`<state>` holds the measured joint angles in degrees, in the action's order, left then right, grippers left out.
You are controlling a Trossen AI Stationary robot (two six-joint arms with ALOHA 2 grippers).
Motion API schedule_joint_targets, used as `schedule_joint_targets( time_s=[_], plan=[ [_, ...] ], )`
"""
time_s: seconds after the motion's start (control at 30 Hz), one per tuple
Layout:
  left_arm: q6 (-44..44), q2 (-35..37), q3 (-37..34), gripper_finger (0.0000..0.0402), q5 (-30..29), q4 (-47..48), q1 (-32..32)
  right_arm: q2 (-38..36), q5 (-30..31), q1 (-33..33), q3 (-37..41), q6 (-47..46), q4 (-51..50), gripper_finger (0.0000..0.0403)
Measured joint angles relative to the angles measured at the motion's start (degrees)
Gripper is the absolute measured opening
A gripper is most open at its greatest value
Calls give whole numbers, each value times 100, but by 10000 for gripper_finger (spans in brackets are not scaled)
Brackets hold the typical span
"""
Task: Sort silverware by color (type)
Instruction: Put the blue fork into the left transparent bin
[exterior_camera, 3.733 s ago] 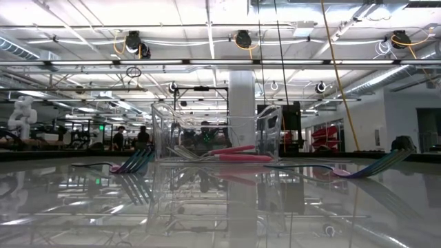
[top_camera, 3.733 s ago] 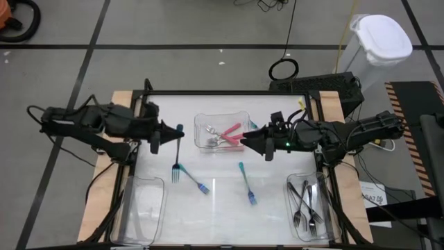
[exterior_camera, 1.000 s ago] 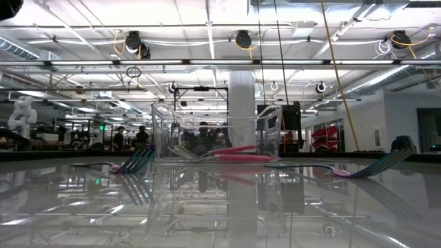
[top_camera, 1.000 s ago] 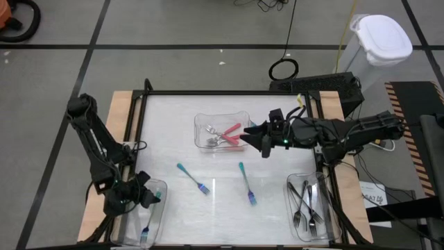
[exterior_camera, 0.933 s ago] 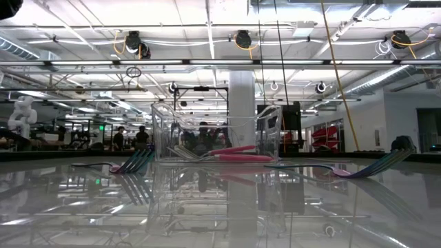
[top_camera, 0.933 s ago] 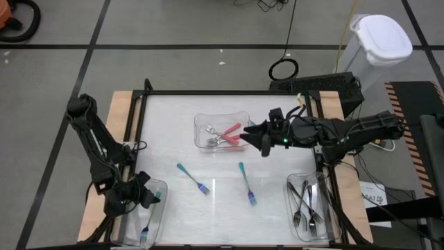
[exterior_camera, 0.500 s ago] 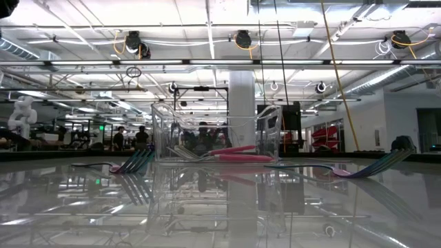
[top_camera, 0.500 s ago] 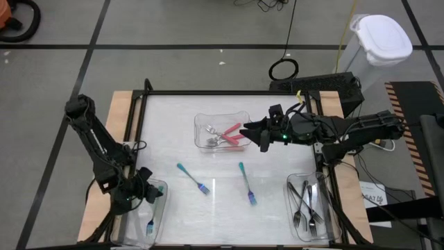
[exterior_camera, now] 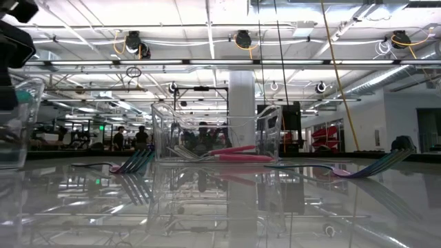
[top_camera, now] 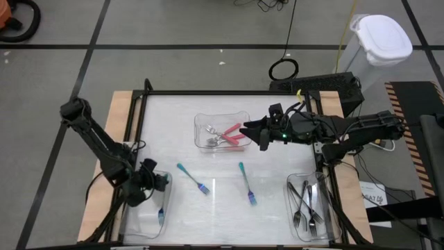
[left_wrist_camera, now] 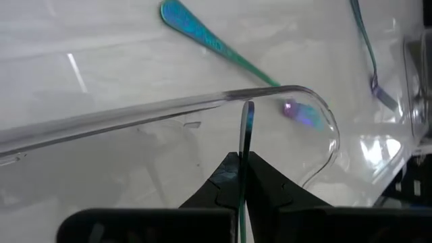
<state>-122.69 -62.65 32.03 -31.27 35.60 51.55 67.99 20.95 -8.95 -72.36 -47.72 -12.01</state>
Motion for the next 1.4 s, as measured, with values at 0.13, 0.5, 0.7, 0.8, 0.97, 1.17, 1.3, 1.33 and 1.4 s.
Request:
schedule_joint_targets(
  time_s=[0.13,0.5,0.7,0.8,0.97,1.17,1.3,1.33,1.4],
  plan=[
    [57,0,0,11,30,-6,-142,0,0,0,0,-8,0,235],
    [6,0,0,101,1161,-45,-218,0,-4,-2,0,-107,0,235],
    [-161,30,4,161,1254,-228,-220,0,-21,-2,0,-108,0,235],
    [-279,56,94,175,1269,-187,-218,0,-24,-2,0,-109,1,235],
    [-278,57,346,178,1270,-89,-218,0,-24,-2,0,-90,13,235],
    [-145,57,940,178,1436,396,-220,1,-26,-2,0,-5,13,235],
    [-142,57,1463,178,1461,895,-218,1,-26,-2,0,98,-49,235],
    [-144,57,1589,178,1461,1031,-218,2,-26,-2,0,137,-70,235],
    [-142,57,1850,178,1461,1324,-218,2,-26,-2,0,226,-107,235]
  ],
)
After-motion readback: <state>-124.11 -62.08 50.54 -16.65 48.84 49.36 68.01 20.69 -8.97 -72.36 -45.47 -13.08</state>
